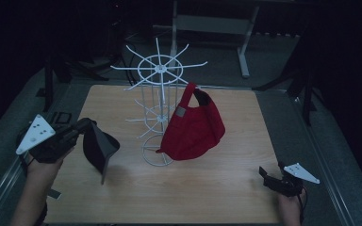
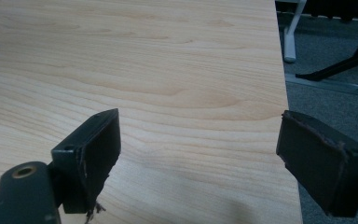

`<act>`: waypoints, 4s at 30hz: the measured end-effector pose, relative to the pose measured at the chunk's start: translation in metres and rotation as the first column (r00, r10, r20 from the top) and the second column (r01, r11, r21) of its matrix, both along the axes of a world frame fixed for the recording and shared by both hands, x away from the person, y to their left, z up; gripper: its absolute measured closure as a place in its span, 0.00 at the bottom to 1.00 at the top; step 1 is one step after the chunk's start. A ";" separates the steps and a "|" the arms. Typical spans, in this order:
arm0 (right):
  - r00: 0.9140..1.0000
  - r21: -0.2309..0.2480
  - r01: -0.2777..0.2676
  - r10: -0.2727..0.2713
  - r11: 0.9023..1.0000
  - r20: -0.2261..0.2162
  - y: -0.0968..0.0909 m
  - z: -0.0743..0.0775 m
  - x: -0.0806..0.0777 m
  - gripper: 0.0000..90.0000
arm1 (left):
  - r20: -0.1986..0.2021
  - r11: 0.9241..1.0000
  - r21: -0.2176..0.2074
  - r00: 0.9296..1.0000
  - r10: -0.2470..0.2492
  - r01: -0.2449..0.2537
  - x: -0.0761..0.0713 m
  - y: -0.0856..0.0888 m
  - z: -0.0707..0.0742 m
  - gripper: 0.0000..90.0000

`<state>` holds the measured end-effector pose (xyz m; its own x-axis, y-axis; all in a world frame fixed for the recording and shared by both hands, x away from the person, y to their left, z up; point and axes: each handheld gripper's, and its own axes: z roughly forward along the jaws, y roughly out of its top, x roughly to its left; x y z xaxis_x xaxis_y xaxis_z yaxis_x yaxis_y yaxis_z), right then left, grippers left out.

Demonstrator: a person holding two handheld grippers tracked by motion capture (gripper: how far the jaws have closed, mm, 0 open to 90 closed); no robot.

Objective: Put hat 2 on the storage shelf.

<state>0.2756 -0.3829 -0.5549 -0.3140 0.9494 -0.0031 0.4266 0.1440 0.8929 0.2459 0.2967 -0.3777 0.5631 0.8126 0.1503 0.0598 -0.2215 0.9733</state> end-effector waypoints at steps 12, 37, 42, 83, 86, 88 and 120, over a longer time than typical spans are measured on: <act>1.000 -0.001 -0.003 0.003 1.000 0.000 0.000 0.000 0.000 0.15 | 0.098 0.998 -0.004 0.993 -0.067 0.068 -0.020 -0.005 0.045 0.96; 1.000 -0.001 -0.007 0.007 1.000 -0.001 0.000 0.000 0.000 0.15 | 0.236 0.983 -0.026 0.956 -0.172 0.183 -0.028 -0.052 0.128 0.95; 1.000 0.003 -0.007 0.007 1.000 0.000 -0.001 0.000 -0.001 0.15 | 0.243 0.982 -0.018 0.953 -0.180 0.190 -0.020 -0.065 0.142 0.95; 1.000 0.002 -0.010 0.010 1.000 -0.008 -0.001 0.000 0.000 0.15 | 0.113 0.963 0.050 0.956 -0.270 0.266 -0.007 -0.108 0.099 0.94; 1.000 0.000 -0.010 0.010 1.000 -0.008 -0.001 0.000 0.000 0.15 | 0.108 0.961 0.044 0.955 -0.277 0.274 -0.007 -0.107 0.097 0.94; 1.000 0.000 -0.010 0.010 1.000 -0.005 -0.001 0.000 0.000 0.15 | 0.101 0.956 0.029 0.950 -0.294 0.293 -0.007 -0.105 0.096 0.90; 1.000 -0.001 -0.011 0.011 1.000 -0.002 -0.001 0.000 -0.001 0.15 | 0.025 0.966 -0.025 0.966 -0.258 0.258 -0.036 -0.067 0.030 0.63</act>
